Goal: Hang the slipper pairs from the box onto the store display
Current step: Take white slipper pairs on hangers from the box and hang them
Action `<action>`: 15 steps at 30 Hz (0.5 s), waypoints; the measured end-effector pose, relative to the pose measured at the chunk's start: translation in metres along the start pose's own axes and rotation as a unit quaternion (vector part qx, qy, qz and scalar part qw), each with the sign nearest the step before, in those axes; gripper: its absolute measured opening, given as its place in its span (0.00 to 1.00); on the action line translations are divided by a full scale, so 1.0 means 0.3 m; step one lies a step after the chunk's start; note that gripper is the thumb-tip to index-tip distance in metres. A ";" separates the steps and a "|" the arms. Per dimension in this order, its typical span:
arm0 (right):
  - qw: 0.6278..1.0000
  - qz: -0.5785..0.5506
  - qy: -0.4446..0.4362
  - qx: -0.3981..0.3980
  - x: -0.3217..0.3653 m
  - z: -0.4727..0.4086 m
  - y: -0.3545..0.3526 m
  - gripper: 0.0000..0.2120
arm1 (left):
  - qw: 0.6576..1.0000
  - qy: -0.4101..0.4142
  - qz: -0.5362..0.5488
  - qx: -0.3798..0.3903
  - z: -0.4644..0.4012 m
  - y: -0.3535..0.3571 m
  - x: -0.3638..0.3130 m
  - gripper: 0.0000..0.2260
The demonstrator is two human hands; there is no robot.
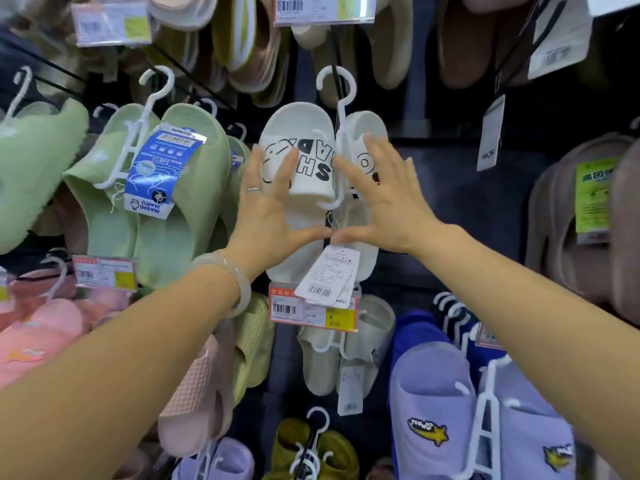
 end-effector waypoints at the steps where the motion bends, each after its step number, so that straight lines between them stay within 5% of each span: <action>1: 1.000 0.013 0.003 0.018 0.002 -0.002 0.016 0.50 | 1.000 -0.018 -0.001 0.026 -0.008 0.009 0.005 0.50; 7: 0.985 0.103 0.028 0.135 -0.033 -0.037 0.088 0.44 | 0.978 -0.125 -0.069 0.154 -0.065 0.063 0.047 0.44; 15: 0.960 0.113 0.067 0.248 -0.068 -0.070 0.147 0.43 | 0.941 -0.113 -0.146 0.283 -0.105 0.156 0.059 0.43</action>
Point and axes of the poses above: each hand's wrist, its own z-axis away from the middle knuckle, its own y-axis out of the palm, x = y × z, the point moved 4 cm from there along -z, towards the middle knuckle, and after that the axes turned 8 degrees about x, right-handed, at the moved point
